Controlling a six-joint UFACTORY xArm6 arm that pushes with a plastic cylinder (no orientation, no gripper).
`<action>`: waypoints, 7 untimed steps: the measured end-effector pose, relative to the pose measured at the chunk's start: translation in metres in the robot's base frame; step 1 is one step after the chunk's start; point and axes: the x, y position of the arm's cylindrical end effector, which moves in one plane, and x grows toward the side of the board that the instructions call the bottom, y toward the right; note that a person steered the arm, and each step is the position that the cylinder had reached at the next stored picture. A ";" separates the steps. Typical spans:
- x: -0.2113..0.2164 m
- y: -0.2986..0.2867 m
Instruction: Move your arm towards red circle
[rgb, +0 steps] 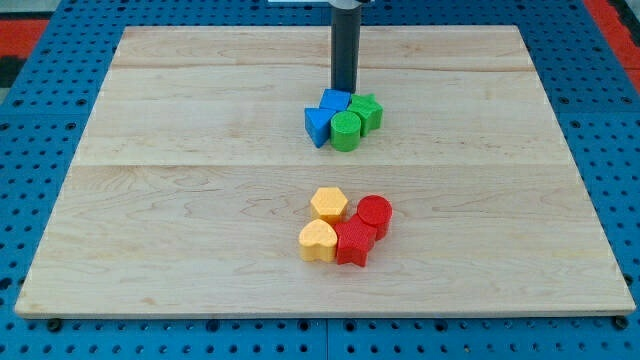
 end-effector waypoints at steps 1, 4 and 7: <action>-0.035 0.030; 0.080 0.227; 0.156 0.254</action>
